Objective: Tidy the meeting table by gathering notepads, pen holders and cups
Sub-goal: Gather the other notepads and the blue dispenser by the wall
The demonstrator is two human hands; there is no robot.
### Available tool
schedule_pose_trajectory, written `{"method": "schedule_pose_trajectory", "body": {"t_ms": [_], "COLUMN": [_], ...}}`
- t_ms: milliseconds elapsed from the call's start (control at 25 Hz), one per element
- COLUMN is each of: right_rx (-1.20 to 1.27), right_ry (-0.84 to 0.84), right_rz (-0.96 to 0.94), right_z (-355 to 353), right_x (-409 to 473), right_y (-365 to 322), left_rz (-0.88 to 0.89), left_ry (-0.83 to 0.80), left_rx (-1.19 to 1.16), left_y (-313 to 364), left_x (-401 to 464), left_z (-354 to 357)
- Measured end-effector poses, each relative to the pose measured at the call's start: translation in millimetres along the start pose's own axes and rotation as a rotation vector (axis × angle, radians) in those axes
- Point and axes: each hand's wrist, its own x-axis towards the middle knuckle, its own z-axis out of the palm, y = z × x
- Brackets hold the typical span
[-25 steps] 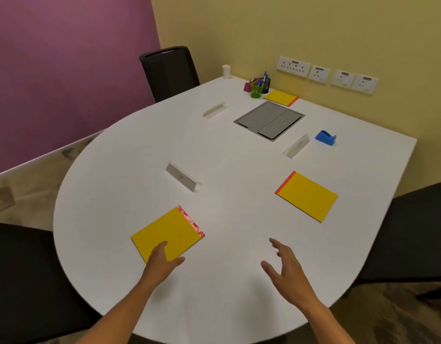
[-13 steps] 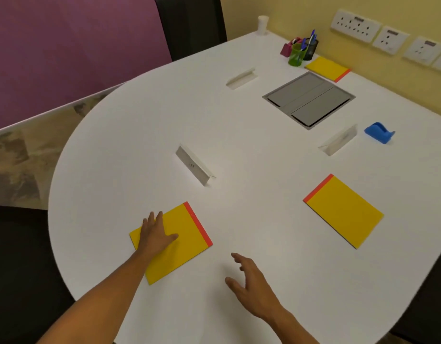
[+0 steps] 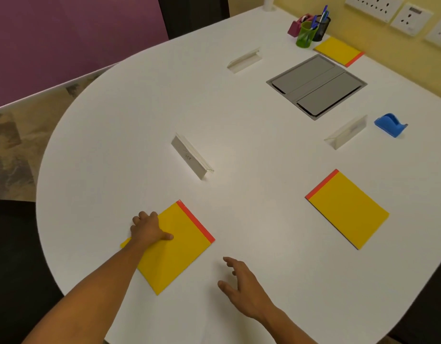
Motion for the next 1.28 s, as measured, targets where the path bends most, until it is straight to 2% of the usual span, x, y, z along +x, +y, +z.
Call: {"method": "schedule_pose_trajectory", "body": {"t_ms": [120,320,560,680,800,960,1120,1280], "right_rx": [0.038,0.173,0.562,0.695,0.703,0.731,0.73,0.763], "right_ry": [0.023,0.108,0.261,0.307,0.379,0.462,0.58,0.706], "right_rz": [0.025,0.071,0.133,0.067,-0.014,-0.156,-0.311,-0.364], "right_z": [-4,-13,-39,-58,-80,-117,-176,-226], "right_x": [-9,-18,-38,-67,-105,-166,-253,-336], "right_y": [0,8,17,23,35,56,86,116], "left_rz": [0.028,0.214,0.341,0.368,0.407,0.429,0.489,0.651], "left_ry": [-0.082,-0.173,-0.203,-0.2,-0.177,-0.16,-0.195,-0.192], "left_rx": [-0.176,-0.62,-0.933,-1.088,-1.248,-1.35,-1.496,-1.451], "left_y": [-2,20,74,106,148,199,267,337], "left_x": [-9,-53,-135,-175,-220,-280,-359,-436], "left_z": [5,-5,-2,9,19,26,31,29]}}
